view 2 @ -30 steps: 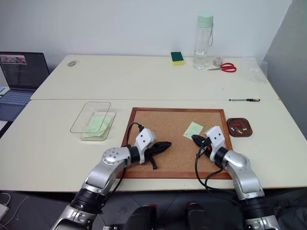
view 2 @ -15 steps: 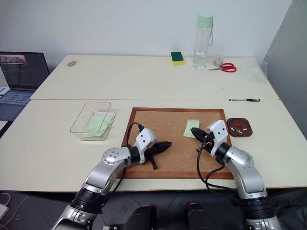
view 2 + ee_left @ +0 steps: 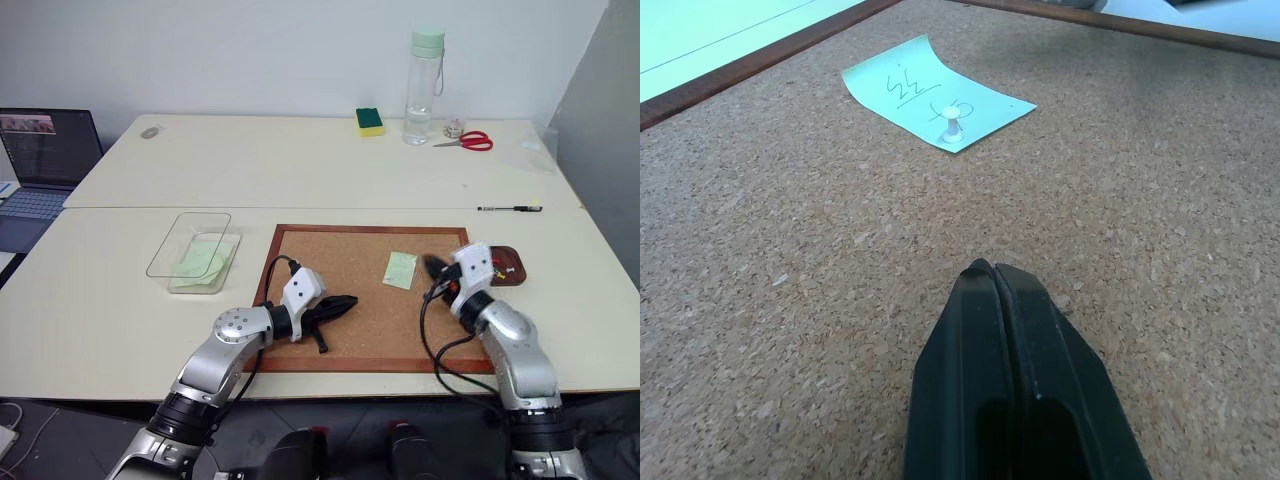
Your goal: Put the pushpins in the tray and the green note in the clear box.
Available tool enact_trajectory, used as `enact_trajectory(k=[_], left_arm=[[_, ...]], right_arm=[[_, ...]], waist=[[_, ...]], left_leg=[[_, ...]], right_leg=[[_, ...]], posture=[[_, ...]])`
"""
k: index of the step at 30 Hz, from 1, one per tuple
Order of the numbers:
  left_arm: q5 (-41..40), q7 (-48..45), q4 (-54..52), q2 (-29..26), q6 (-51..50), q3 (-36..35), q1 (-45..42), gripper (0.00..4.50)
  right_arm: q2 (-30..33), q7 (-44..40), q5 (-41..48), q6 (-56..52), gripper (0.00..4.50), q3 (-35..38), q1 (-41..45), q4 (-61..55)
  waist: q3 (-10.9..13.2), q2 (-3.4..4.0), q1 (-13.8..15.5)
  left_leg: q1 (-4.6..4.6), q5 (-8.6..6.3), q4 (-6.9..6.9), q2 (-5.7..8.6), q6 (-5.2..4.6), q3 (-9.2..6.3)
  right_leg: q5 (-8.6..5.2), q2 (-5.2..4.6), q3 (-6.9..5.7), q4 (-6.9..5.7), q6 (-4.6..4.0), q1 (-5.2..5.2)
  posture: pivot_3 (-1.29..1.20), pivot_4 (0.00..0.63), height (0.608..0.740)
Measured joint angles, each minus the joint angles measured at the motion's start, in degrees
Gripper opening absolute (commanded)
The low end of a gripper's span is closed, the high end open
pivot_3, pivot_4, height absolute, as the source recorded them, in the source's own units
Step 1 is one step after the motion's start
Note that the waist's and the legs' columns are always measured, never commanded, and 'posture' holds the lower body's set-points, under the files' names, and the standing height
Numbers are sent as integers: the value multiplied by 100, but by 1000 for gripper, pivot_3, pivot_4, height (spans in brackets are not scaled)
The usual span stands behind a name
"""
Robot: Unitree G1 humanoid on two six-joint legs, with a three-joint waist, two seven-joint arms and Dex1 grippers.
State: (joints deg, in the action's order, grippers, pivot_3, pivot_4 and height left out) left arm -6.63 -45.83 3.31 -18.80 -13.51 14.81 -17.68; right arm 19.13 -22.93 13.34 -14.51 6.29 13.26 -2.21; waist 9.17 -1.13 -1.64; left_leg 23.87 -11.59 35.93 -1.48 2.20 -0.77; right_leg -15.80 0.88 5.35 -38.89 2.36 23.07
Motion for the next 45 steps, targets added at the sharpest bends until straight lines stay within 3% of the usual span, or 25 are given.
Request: enact_trajectory(k=[7,13,17,23,35,40,45], left_arm=[[0,-15,-1,-2,-2,0,-4,0],[0,-37,2,-1,-1,0,-5,0],[0,-44,1,-2,-1,0,-4,0],[1,-42,-6,-4,-1,0,1,0],[13,-43,-14,-5,3,1,6,0],[13,-44,-17,-11,3,0,8,0],[15,-49,-24,-10,3,0,11,0]], right_arm=[[3,1212,-270,-133,64,684,389,703],[31,1428,-377,-158,64,720,433,987],[30,1447,-376,-166,713,717,491,1001],[30,1462,-378,-169,2156,715,554,1119],[32,1560,-371,-221,4454,744,555,1161],[82,1265,-381,-63,4488,567,509,1026],[98,243,-220,256,4488,4,168,397]], waist=[[0,1,-2],[-1,2,-3],[-1,2,-3],[-1,2,-4],[-1,2,-5],[-1,2,-9],[0,2,-9]], left_leg=[[0,0,-2,1,0,3],[-1,0,-1,0,0,5],[0,0,-1,0,0,5],[0,0,-1,0,0,4],[0,0,-2,0,0,4],[-1,0,-2,0,0,4],[0,0,-3,-1,-1,2]], right_leg=[[0,0,3,0,-1,0],[0,0,6,0,0,1],[0,0,6,0,0,1],[0,0,5,0,0,1],[0,0,6,0,-1,1],[0,1,5,0,0,1],[0,1,3,0,-1,1]], posture=[[0,150,740],[0,150,740],[0,150,740],[0,150,740],[0,150,740],[0,150,740],[0,150,740]])
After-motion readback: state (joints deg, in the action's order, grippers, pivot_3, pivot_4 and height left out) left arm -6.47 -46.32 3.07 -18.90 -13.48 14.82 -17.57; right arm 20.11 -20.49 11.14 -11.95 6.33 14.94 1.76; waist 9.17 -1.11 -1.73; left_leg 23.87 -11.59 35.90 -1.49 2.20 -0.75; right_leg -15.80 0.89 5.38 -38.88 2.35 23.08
